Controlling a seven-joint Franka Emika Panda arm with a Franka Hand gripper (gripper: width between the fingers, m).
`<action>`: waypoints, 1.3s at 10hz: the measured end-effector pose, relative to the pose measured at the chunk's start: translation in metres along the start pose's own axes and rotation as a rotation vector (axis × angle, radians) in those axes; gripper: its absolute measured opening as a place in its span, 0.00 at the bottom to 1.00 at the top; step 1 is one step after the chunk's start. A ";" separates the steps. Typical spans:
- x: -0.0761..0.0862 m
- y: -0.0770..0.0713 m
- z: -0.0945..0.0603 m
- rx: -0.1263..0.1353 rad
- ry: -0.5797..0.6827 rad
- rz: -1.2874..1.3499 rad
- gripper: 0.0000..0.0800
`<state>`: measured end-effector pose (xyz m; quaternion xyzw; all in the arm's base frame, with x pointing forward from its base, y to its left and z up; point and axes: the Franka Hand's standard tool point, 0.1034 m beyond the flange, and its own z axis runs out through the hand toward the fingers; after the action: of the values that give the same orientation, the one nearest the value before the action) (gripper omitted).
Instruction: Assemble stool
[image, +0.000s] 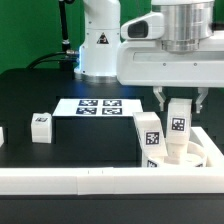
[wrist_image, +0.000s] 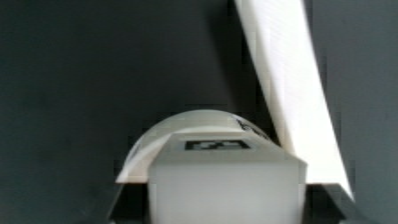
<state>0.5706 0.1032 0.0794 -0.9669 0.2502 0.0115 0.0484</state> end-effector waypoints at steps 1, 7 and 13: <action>-0.003 -0.003 0.000 0.004 -0.004 0.142 0.42; 0.002 -0.009 0.001 0.095 -0.025 0.859 0.42; 0.002 -0.019 -0.011 0.117 -0.018 0.821 0.71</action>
Offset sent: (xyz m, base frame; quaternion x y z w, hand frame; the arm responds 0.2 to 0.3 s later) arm -0.0029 -0.0014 -0.0092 0.0410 -0.0112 0.3752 0.9259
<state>0.5814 0.1177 0.0921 -0.7823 0.6148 0.0238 0.0969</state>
